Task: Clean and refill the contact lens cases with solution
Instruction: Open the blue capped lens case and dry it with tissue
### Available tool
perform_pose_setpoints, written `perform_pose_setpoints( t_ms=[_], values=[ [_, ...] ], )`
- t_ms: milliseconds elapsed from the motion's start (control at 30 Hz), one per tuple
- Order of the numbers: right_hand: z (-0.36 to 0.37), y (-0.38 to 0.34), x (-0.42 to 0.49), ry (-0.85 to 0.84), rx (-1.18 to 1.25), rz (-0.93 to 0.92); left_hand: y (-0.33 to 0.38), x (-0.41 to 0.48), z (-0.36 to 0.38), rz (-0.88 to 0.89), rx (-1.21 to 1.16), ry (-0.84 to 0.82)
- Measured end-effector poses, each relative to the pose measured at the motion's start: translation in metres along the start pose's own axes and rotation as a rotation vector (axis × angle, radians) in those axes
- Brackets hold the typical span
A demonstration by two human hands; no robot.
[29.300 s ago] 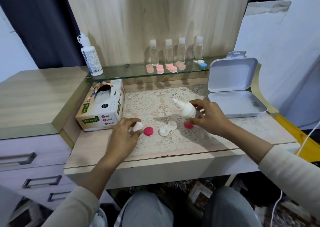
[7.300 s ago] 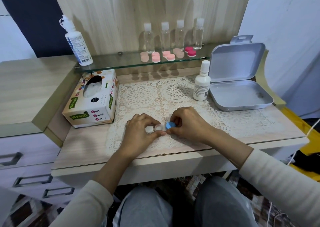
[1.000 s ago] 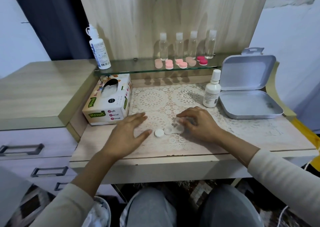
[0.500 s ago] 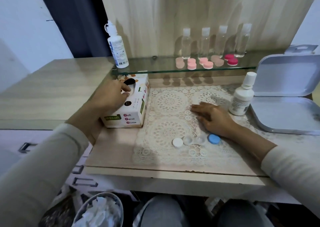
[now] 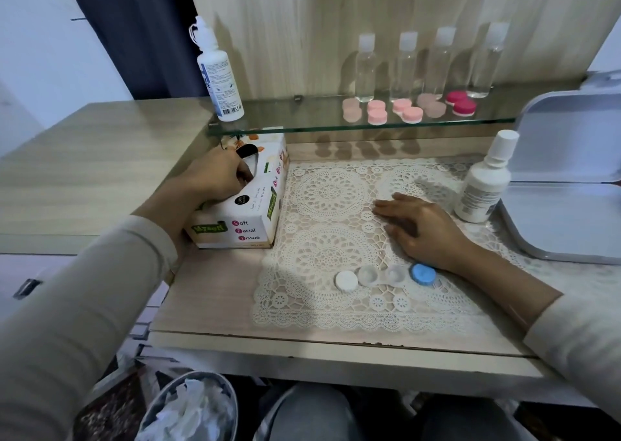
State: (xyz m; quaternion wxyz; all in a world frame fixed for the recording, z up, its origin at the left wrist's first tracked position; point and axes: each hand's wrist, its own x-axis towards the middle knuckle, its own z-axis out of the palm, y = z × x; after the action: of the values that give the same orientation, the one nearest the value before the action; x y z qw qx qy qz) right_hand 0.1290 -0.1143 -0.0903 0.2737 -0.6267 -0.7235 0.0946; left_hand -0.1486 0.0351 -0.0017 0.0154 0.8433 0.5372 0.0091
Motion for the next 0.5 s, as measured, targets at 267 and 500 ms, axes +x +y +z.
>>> perform_pose_setpoints(
  t_ms=[267,500],
  values=[
    [0.001,0.001,0.000,0.001,0.007,0.005,-0.003,-0.007,0.001,0.003,-0.095,0.223],
    [0.000,-0.001,0.000,-0.013,0.008,0.008,-0.005,-0.011,-0.011,0.021,-0.197,0.406]
  ],
)
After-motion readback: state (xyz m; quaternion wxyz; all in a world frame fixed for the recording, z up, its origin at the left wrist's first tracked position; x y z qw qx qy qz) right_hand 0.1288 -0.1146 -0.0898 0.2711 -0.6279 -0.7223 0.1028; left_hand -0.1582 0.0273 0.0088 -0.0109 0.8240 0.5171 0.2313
